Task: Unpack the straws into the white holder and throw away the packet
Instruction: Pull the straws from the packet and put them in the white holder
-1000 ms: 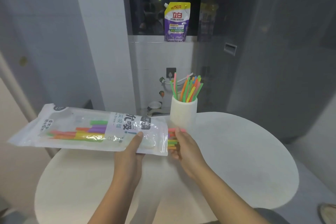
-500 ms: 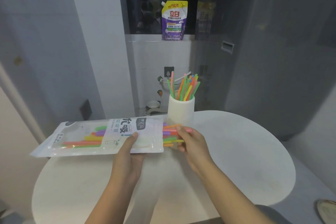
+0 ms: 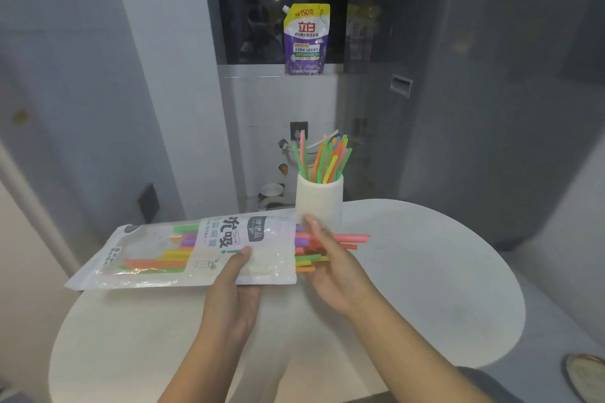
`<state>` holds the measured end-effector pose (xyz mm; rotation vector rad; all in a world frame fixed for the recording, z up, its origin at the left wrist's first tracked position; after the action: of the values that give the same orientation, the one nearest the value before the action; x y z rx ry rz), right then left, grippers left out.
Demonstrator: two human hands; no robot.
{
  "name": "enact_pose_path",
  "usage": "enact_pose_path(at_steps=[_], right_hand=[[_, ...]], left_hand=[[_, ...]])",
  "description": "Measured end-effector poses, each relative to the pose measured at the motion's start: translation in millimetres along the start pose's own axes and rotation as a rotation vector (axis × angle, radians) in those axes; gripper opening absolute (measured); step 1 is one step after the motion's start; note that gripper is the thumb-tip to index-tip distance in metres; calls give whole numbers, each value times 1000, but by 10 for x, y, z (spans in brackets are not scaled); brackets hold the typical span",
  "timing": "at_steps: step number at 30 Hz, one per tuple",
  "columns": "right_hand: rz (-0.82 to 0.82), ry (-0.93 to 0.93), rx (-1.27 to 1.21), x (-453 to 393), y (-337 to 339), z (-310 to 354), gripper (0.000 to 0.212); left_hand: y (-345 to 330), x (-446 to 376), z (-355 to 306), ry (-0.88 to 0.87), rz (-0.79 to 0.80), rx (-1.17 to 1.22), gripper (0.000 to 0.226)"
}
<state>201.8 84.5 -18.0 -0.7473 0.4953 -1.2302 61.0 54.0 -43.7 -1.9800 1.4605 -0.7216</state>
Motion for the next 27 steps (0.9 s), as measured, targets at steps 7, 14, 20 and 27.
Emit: enact_pose_path(at_steps=[7,14,20,27], right_hand=[[-94,181,116,40,91,169,30],[-254,431,-80,72,34,615,24],[-353,597,-152,76,-205,1013,41],[-237,810,183,132,-784,1616,47]], left_hand=[[27,-33,-23,-11,-16,47,44],[10,-22,85,24,-13,49,36],[9,1,93,55,-3,70,38],[95,-31,-16,52,-45,127,33]])
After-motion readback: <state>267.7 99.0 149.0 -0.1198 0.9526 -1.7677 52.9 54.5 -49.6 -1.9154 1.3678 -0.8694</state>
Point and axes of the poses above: each hand's wrist, its own x-axis away from the middle knuckle, its own y-axis out of the back of the hand, z = x × y, the point moved 8 cm from there along -x, towards the middle knuckle, and after that the axes turned 9 degrees about -x, right-handed, at the moved point
